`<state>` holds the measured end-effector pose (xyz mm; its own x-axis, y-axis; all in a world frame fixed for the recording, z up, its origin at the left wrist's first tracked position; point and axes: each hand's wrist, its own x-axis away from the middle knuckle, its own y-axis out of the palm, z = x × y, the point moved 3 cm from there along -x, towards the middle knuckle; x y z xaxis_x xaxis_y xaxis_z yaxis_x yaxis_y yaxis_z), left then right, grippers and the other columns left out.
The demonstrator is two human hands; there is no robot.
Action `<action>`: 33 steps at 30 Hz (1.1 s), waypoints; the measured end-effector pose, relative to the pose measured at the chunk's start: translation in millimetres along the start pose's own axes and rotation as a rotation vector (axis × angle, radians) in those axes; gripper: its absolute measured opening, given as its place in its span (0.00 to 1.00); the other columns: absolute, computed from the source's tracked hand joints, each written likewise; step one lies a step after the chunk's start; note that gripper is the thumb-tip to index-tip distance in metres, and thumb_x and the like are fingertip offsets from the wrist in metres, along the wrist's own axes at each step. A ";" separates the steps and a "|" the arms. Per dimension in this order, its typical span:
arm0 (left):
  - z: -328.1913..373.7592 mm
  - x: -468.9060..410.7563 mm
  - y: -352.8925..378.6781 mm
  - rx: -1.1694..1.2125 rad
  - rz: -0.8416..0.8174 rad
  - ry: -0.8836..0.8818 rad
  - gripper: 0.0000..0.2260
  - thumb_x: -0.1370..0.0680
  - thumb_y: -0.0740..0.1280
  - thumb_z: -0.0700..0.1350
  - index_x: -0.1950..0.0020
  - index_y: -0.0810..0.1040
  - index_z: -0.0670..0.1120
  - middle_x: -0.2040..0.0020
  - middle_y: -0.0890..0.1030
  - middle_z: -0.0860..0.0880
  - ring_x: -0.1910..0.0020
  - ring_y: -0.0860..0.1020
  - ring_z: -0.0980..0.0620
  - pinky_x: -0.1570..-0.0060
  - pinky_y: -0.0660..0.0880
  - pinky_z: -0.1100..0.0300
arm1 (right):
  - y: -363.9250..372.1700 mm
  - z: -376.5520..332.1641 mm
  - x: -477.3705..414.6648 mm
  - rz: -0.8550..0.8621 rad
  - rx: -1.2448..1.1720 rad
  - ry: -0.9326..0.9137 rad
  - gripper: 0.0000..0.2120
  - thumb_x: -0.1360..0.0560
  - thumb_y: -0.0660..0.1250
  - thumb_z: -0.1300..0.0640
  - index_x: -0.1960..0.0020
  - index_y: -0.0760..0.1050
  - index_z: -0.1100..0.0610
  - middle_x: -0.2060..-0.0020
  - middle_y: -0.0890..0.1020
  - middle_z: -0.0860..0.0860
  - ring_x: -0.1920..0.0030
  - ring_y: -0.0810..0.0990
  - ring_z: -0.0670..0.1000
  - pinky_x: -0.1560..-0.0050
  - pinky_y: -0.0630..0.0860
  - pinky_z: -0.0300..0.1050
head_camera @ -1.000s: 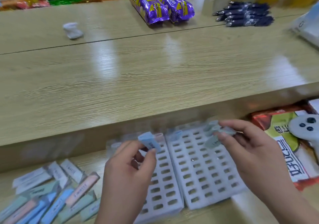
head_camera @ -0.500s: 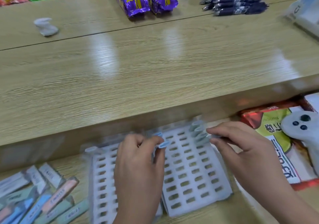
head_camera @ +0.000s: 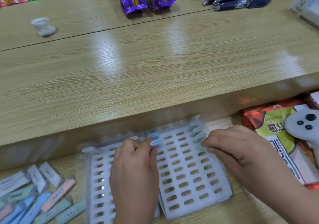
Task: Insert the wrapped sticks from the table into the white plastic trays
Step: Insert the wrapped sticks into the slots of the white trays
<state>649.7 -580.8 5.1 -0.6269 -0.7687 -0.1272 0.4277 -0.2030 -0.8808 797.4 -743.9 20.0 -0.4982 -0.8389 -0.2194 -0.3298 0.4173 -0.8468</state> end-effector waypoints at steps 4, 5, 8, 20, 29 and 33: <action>2.8 0.1 -2.1 -0.063 -0.006 -0.001 0.09 0.32 0.78 0.41 0.53 0.86 0.47 0.63 0.72 0.52 0.62 0.77 0.45 0.71 0.64 0.59 | 5.7 4.6 -1.5 -0.003 0.061 0.013 0.07 0.26 0.73 0.58 0.49 0.84 0.48 0.53 0.83 0.37 0.55 0.75 0.42 0.54 0.68 0.34; 2.7 -0.6 -3.0 -0.072 -0.004 -0.002 0.09 0.32 0.78 0.41 0.53 0.86 0.47 0.63 0.71 0.52 0.62 0.76 0.45 0.71 0.63 0.60 | 6.4 5.4 -2.9 0.004 0.071 0.013 0.07 0.25 0.73 0.57 0.49 0.84 0.49 0.54 0.83 0.37 0.55 0.74 0.41 0.54 0.68 0.34; 3.1 -2.9 -4.2 -0.108 -0.028 -0.015 0.05 0.30 0.76 0.43 0.55 0.85 0.48 0.63 0.71 0.53 0.63 0.71 0.49 0.72 0.59 0.63 | 9.2 7.2 -4.8 -0.001 0.071 0.005 0.07 0.26 0.74 0.57 0.49 0.84 0.49 0.54 0.83 0.37 0.54 0.72 0.39 0.52 0.67 0.33; 5.8 -4.3 3.6 -0.208 -0.103 -0.087 0.04 0.23 0.69 0.51 0.53 0.83 0.53 0.58 0.70 0.53 0.54 0.75 0.49 0.69 0.64 0.60 | 20.2 -0.7 -4.4 0.134 0.103 -0.020 0.06 0.31 0.75 0.59 0.55 0.82 0.57 0.57 0.78 0.48 0.62 0.77 0.50 0.73 0.73 0.44; -5.0 7.1 -7.5 0.020 0.013 0.134 0.12 0.29 0.76 0.46 0.46 0.85 0.52 0.66 0.69 0.53 0.69 0.71 0.51 0.79 0.65 0.59 | 25.6 2.0 -0.5 0.166 0.136 -0.035 0.03 0.24 0.72 0.57 0.53 0.82 0.56 0.54 0.78 0.47 0.55 0.77 0.50 0.65 0.75 0.44; -10.6 7.8 -1.5 -0.092 0.060 0.184 0.16 0.34 0.80 0.36 0.48 0.86 0.48 0.69 0.70 0.50 0.71 0.69 0.49 0.80 0.62 0.59 | 28.7 3.1 1.1 0.175 0.154 -0.012 0.08 0.25 0.69 0.54 0.51 0.82 0.56 0.52 0.78 0.47 0.53 0.77 0.50 0.60 0.71 0.40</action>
<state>637.3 -580.1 0.6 -0.7140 -0.6520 -0.2550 0.4125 -0.0975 -0.9057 789.8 -733.9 -6.0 -0.5272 -0.7630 -0.3741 -0.1131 0.4993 -0.8590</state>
